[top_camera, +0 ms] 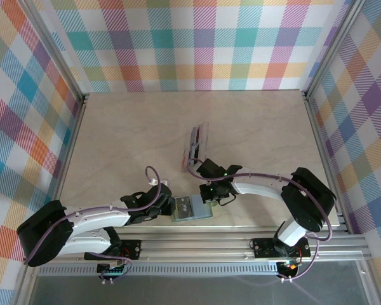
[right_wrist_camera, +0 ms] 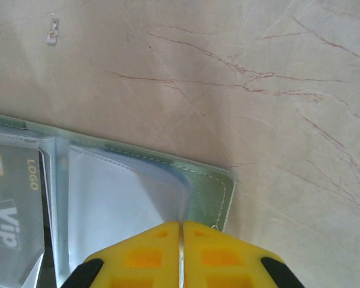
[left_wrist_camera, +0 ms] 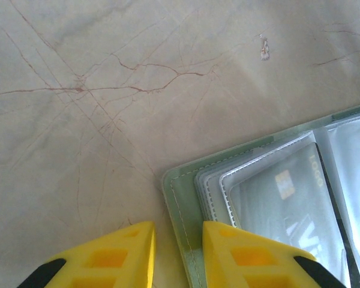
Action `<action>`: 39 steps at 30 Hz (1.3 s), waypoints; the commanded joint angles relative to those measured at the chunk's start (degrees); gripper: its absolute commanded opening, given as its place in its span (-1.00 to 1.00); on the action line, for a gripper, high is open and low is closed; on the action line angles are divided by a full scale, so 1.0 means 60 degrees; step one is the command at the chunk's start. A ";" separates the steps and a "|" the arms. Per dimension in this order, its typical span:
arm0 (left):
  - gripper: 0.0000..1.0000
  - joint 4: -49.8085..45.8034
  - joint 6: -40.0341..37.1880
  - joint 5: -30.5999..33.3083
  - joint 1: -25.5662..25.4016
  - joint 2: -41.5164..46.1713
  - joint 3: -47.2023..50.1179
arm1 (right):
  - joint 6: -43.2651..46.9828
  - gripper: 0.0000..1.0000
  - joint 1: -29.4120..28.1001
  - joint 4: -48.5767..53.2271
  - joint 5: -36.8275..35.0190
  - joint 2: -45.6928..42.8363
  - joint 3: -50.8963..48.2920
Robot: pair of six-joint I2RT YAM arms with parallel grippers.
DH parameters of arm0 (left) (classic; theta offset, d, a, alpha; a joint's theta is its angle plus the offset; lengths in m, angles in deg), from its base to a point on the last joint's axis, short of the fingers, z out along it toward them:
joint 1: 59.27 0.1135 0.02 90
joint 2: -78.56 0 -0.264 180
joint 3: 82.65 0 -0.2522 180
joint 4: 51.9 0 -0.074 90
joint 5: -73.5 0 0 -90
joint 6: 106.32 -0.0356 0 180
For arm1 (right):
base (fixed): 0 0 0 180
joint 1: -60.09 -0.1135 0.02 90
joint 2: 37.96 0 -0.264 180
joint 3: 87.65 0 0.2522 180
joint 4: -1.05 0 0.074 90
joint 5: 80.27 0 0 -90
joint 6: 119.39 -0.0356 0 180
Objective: Put the credit cards into the card holder
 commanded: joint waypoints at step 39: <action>-0.45 -0.0092 0.0012 -0.0358 -0.0112 -0.0345 0.0074 | 0.0134 -0.38 -0.0267 0.0464 -0.0229 0.0672 0.0761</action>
